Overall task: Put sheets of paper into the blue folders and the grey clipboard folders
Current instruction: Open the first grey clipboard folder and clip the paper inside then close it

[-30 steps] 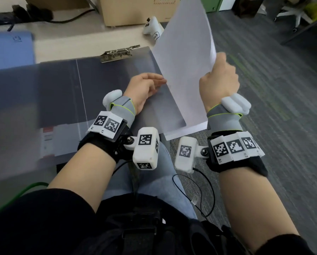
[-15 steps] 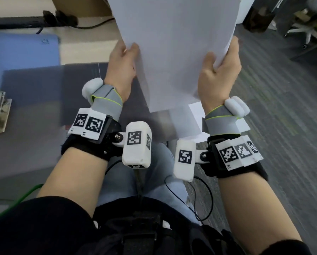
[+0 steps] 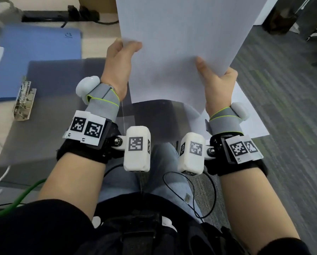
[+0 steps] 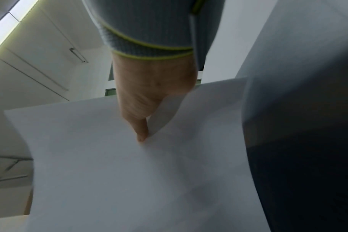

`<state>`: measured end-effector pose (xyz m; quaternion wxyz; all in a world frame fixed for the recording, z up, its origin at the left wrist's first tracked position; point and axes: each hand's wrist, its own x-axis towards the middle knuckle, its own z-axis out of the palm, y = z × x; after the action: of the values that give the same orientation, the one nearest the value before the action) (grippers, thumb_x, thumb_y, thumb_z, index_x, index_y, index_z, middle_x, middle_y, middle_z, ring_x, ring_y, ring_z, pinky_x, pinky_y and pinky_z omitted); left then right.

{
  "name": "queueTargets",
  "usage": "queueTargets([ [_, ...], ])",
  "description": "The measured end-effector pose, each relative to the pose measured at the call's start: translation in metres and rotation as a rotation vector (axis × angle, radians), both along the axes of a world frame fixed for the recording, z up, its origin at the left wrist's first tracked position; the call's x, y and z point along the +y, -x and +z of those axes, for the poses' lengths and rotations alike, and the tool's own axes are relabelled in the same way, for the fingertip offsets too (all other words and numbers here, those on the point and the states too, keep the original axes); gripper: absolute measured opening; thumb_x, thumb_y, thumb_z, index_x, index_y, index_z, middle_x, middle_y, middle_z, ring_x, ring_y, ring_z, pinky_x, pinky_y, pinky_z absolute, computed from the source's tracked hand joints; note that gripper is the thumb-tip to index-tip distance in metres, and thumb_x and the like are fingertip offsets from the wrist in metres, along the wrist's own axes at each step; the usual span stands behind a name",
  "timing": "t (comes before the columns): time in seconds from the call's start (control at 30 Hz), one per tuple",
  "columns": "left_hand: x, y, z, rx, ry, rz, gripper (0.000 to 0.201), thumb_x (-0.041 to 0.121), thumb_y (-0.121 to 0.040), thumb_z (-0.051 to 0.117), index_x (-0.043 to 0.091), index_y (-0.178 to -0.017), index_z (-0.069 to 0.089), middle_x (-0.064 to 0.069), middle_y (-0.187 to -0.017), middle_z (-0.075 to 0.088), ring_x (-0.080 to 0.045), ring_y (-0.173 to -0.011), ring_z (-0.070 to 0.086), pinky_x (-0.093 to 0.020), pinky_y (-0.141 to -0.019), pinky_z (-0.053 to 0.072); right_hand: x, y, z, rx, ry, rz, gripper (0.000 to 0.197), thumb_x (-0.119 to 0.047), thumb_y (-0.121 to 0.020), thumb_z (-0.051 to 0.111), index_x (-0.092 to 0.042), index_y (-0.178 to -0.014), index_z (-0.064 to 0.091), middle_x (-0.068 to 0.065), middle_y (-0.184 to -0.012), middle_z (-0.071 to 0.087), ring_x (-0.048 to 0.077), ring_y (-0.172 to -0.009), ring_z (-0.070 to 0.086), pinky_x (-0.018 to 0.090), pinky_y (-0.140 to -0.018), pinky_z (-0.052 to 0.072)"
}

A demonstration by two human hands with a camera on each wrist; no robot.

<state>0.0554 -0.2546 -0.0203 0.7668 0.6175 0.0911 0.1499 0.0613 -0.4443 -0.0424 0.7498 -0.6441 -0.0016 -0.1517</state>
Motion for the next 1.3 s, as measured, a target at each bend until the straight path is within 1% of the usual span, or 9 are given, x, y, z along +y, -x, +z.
queueTargets([
  [0.13, 0.009, -0.001, 0.005, 0.047, -0.081, -0.008, 0.022, 0.038, -0.066, 0.061, 0.024, -0.082, 0.062, -0.001, -0.106, 0.065, -0.023, -0.116, 0.058, -0.040, -0.106, 0.043, -0.001, -0.001, 0.010, -0.026, -0.023, -0.010, 0.010, -0.008, -0.075, 0.077, -0.012, -0.072, 0.069, -0.005, -0.068, 0.069, 0.015, -0.067, 0.063, 0.029, -0.066, 0.053],
  [0.23, 0.016, -0.004, 0.004, 0.048, -0.128, -0.025, 0.012, 0.022, -0.074, 0.047, 0.021, -0.083, 0.055, -0.007, -0.102, 0.061, -0.022, -0.093, 0.059, -0.029, -0.084, 0.049, -0.004, -0.005, 0.013, 0.010, 0.034, -0.010, 0.012, -0.007, -0.072, 0.079, -0.011, -0.078, 0.069, 0.003, -0.079, 0.071, 0.016, -0.071, 0.065, 0.028, -0.067, 0.055],
  [0.3, 0.019, -0.006, -0.001, 0.073, -0.170, -0.025, 0.026, 0.009, -0.065, 0.041, 0.018, -0.086, 0.053, -0.006, -0.096, 0.057, -0.019, -0.083, 0.053, -0.024, -0.070, 0.044, -0.005, -0.009, 0.009, 0.053, 0.103, -0.031, 0.018, -0.007, -0.069, 0.079, -0.010, -0.080, 0.065, 0.004, -0.081, 0.069, 0.013, -0.069, 0.064, 0.025, -0.065, 0.053],
  [0.43, 0.019, -0.009, -0.021, 0.209, -0.171, 0.004, 0.045, 0.000, -0.063, 0.039, 0.016, -0.103, 0.054, -0.006, -0.103, 0.059, -0.020, -0.088, 0.053, -0.025, -0.072, 0.045, -0.006, -0.014, -0.015, 0.180, 0.258, -0.117, 0.030, -0.017, -0.070, 0.070, -0.020, -0.099, 0.060, 0.003, -0.086, 0.068, 0.019, -0.077, 0.065, 0.034, -0.075, 0.056],
  [0.53, 0.018, -0.009, -0.040, 0.334, -0.186, 0.017, 0.059, -0.005, -0.071, 0.038, 0.013, -0.126, 0.050, -0.005, -0.109, 0.061, -0.020, -0.089, 0.056, -0.025, -0.070, 0.048, -0.007, -0.013, -0.032, 0.244, 0.414, -0.148, 0.041, -0.012, -0.080, 0.058, -0.022, -0.120, 0.059, 0.000, -0.090, 0.064, 0.020, -0.087, 0.061, 0.029, -0.083, 0.051],
  [0.73, 0.012, -0.001, -0.065, 0.450, -0.223, -0.023, 0.061, -0.006, -0.083, 0.033, 0.019, -0.138, 0.037, -0.006, -0.116, 0.057, -0.017, -0.079, 0.056, -0.023, -0.056, 0.046, -0.010, -0.010, -0.056, 0.437, 0.517, -0.172, 0.041, -0.007, -0.085, 0.051, -0.020, -0.122, 0.062, 0.006, -0.108, 0.070, 0.015, -0.086, 0.056, 0.021, -0.081, 0.045],
  [1.0, 0.018, -0.005, -0.071, 0.463, -0.291, -0.066, 0.043, -0.006, -0.079, 0.030, 0.013, -0.108, 0.055, -0.001, -0.097, 0.056, -0.018, -0.075, 0.050, -0.022, -0.057, 0.042, -0.006, -0.019, -0.059, 0.484, 0.555, -0.190, 0.039, -0.007, -0.088, 0.049, -0.020, -0.122, 0.062, 0.006, -0.112, 0.069, 0.015, -0.087, 0.053, 0.023, -0.085, 0.046],
  [1.17, 0.021, -0.012, -0.069, 0.516, -0.334, -0.058, 0.021, -0.006, -0.077, 0.032, 0.011, -0.080, 0.044, -0.004, -0.083, 0.044, -0.021, -0.071, 0.036, -0.024, -0.055, 0.031, -0.005, -0.030, -0.058, 0.500, 0.579, -0.171, 0.039, -0.007, -0.088, 0.048, -0.018, -0.123, 0.062, 0.006, -0.116, 0.067, 0.020, -0.093, 0.059, 0.021, -0.082, 0.045],
  [1.3, 0.023, -0.017, -0.064, 0.583, -0.394, -0.072, 0.027, -0.003, -0.082, 0.037, 0.016, -0.063, 0.031, 0.001, -0.068, 0.035, -0.018, -0.061, 0.031, -0.018, -0.046, 0.029, -0.004, -0.038, -0.057, 0.548, 0.639, -0.136, 0.041, -0.005, -0.087, 0.048, -0.019, -0.123, 0.061, 0.006, -0.123, 0.063, 0.025, -0.102, 0.061, 0.023, -0.084, 0.047],
])
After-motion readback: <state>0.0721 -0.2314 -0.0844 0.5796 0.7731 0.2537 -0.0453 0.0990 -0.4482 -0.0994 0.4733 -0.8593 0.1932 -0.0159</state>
